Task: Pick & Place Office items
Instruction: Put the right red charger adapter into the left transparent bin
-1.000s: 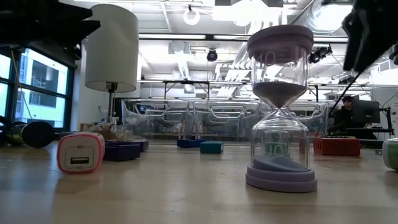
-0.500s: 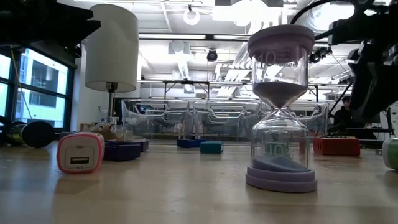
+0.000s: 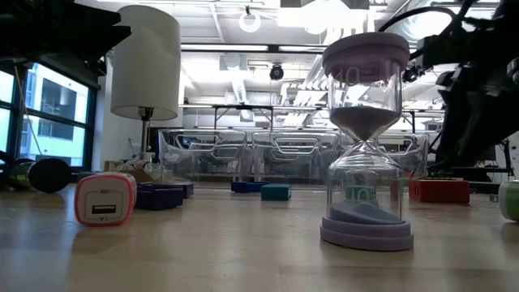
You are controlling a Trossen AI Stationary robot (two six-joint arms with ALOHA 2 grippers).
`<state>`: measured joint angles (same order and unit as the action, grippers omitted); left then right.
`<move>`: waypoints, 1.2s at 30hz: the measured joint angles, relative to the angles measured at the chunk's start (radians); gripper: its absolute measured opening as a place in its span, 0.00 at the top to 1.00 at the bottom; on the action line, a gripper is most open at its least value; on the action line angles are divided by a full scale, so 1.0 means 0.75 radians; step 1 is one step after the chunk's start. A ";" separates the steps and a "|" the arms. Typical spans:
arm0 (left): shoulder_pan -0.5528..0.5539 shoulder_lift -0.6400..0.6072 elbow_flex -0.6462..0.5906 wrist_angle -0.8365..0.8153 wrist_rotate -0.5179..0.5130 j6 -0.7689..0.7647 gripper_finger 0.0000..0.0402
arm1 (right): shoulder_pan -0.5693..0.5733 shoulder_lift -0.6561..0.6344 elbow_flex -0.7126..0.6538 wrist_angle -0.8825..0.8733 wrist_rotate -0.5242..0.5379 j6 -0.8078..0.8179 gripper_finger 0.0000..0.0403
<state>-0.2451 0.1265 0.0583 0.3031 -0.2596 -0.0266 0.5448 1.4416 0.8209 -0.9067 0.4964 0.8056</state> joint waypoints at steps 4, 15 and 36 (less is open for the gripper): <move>0.000 0.000 0.000 0.000 -0.001 0.000 0.66 | -0.024 -0.068 -0.072 0.046 -0.005 -0.028 0.32; 0.000 0.002 0.000 0.001 -0.007 0.017 0.66 | -0.031 -0.508 -0.383 0.311 -0.009 -0.174 0.32; 0.000 0.002 0.000 0.011 -0.012 0.027 0.66 | -0.118 -0.624 -0.490 0.425 0.052 -0.131 0.32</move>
<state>-0.2451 0.1280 0.0582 0.3115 -0.2690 -0.0067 0.4561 0.9737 0.4530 -0.5876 0.5358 0.7072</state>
